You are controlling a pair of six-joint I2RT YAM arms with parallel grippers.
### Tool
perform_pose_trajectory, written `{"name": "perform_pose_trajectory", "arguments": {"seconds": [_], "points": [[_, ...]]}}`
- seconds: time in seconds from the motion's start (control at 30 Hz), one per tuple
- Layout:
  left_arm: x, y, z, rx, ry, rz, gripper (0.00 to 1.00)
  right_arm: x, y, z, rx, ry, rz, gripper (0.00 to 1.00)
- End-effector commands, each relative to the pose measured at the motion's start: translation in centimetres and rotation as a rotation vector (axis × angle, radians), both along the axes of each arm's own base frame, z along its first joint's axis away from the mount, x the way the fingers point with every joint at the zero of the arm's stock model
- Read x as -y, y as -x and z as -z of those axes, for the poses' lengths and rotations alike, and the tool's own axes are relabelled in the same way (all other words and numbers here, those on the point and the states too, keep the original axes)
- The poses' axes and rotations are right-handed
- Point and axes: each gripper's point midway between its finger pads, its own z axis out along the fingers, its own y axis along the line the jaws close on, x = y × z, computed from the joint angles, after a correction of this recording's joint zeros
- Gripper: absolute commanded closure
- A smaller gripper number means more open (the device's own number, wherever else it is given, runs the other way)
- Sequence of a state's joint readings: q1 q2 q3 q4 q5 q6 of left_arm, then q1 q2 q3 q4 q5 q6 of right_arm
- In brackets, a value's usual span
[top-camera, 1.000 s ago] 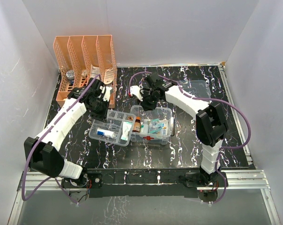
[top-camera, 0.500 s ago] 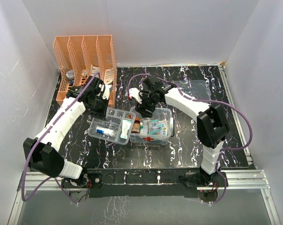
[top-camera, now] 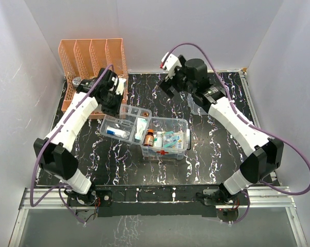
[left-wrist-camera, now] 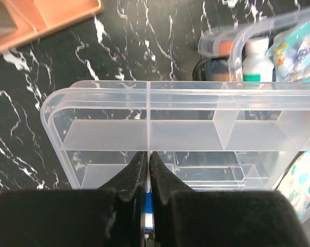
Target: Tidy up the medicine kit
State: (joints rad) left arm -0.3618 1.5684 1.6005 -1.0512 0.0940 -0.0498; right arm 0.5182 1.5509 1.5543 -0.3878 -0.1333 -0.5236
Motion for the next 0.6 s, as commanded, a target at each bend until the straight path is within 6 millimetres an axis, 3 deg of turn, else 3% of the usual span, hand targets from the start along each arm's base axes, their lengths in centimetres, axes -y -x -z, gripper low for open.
{"name": "perform_pose_trajectory", "arguments": {"seconds": [0.0, 0.3, 0.57], "points": [[1.1, -1.9, -1.5, 0.008, 0.031, 0.005, 1.00, 4.4, -2.3, -3.0, 0.044, -0.089, 0.278, 0.06], [5.1, -6.1, -2.6, 0.014, 0.047, -0.024, 1.00, 7.2, -0.2, -1.3, -0.016, -0.115, 0.389, 0.06], [9.4, -7.9, -3.7, 0.028, 0.158, -0.091, 1.00, 9.0, 1.6, -0.2, -0.037, -0.125, 0.455, 0.06]]}}
